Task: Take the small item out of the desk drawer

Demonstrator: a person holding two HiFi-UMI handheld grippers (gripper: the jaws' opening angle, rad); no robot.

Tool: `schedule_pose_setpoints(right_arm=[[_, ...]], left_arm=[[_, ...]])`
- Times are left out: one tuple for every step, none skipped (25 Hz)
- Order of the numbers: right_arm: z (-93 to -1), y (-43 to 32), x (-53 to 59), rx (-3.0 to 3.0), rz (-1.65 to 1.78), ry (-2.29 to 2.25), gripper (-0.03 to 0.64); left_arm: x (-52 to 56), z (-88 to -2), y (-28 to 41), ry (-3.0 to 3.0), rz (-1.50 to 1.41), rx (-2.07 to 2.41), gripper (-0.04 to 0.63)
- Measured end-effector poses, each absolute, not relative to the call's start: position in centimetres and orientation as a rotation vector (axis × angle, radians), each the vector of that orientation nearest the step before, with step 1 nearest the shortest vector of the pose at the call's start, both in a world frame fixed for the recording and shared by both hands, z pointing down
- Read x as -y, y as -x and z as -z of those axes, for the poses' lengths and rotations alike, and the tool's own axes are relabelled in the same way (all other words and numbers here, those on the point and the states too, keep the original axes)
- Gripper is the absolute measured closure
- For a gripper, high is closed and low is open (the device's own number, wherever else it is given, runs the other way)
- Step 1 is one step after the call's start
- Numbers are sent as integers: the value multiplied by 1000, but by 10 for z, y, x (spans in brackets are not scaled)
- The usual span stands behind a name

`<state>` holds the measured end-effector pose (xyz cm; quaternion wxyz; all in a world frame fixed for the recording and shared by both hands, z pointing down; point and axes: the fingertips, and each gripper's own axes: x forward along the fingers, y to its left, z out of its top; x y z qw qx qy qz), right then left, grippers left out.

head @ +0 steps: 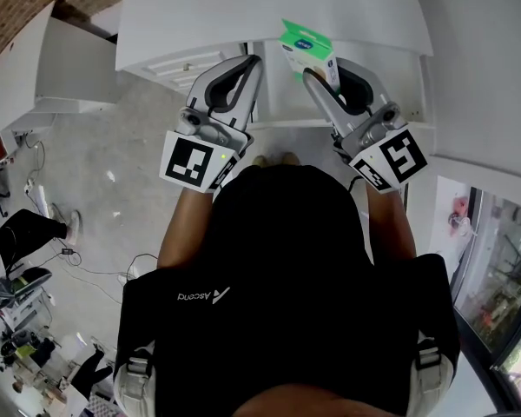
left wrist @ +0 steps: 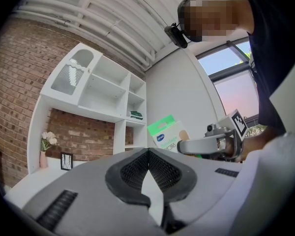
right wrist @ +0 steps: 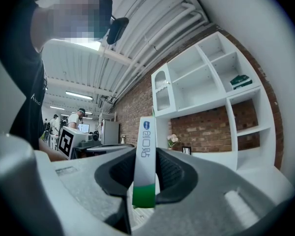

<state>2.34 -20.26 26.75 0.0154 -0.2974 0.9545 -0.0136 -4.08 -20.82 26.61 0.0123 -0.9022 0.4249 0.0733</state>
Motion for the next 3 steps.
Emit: schedule_pose_setpoints(right_arm=[[-266,-27,202,-2970,41,922,529],[-265,-31,200,-2969,39,919,529],[-263,-36,198,-2969,37,916,529]], left_arm=[[207,-264,37,2811,-232,-1324,597],[206,-263,34,2809,-233,-1324,597],[204,-261,30,2807,-233,-1324,597]])
